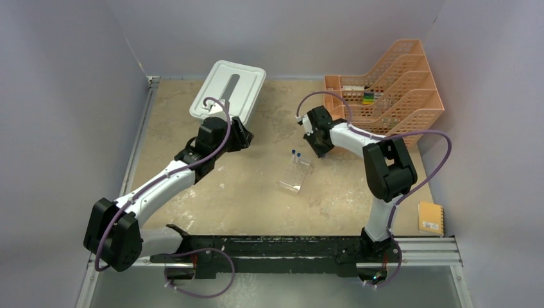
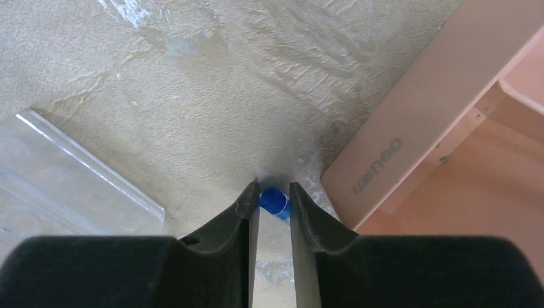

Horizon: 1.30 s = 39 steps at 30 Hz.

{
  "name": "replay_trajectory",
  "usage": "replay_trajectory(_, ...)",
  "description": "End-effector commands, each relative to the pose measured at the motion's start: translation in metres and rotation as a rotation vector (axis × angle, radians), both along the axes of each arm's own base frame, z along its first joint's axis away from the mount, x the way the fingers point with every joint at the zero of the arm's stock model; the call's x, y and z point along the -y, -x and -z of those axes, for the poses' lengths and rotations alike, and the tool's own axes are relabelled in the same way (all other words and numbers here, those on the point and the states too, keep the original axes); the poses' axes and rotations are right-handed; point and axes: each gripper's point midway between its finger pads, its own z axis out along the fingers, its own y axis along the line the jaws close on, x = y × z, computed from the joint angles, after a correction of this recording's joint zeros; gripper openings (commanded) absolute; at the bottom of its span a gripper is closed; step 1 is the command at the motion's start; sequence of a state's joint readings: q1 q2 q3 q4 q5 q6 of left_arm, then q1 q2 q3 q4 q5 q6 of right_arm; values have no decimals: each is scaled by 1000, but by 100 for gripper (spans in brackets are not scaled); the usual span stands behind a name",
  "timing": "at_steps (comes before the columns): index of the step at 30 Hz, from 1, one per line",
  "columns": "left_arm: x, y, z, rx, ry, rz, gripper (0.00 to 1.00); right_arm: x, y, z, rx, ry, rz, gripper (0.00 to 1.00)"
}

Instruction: Organize the chemistry lab equipment

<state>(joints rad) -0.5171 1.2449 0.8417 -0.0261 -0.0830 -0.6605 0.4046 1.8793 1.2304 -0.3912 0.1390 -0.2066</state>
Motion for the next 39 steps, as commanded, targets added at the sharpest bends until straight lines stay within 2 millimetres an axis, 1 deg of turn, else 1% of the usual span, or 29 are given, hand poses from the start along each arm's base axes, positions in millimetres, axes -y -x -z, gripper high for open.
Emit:
replay_trajectory(1, 0, -8, -36, 93, 30, 2, 47, 2, -6, -7, 13, 3, 20, 27)
replay_trajectory(5, 0, -7, -34, 87, 33, 0, 47, 4, -1, -13, 1, -8, -13, 40)
replay_trajectory(7, 0, -6, -30, 78, 33, 3, 47, 4, 1, -17, -16, -36, -32, 44)
replay_trajectory(10, 2, -7, -28, 73, 35, 8, 47, 2, 9, -19, -76, -100, -66, 47)
replay_trajectory(13, 4, -9, -29, 74, 33, 16, 47, 4, 20, -11, -128, -97, -101, 47)
replay_trajectory(15, 5, -9, -31, 76, 36, 19, 47, 6, 23, -4, -149, -81, -109, 47)
replay_trajectory(19, 5, -9, -31, 75, 35, 22, 47, 8, 23, -2, -164, -64, -113, 43)
replay_trajectory(25, 4, -9, -32, 78, 35, 20, 47, 11, 25, 1, -162, -58, -110, 27)
replay_trajectory(28, 4, -9, -32, 78, 37, 20, 47, 11, 19, 0, -142, -62, -53, 21)
replay_trajectory(29, 4, -8, -34, 81, 39, 20, 47, 13, 13, -4, -123, -63, -6, 19)
replay_trajectory(32, 5, -7, -38, 93, 50, 24, 47, 13, 1, -19, -70, -96, 55, 15)
replay_trajectory(36, 7, -4, -45, 109, 93, 30, 49, 13, -11, -51, 49, -160, 120, 15)
replay_trajectory(39, 11, -3, -51, 114, 140, 29, 51, 14, -15, -76, 130, -218, 178, 15)
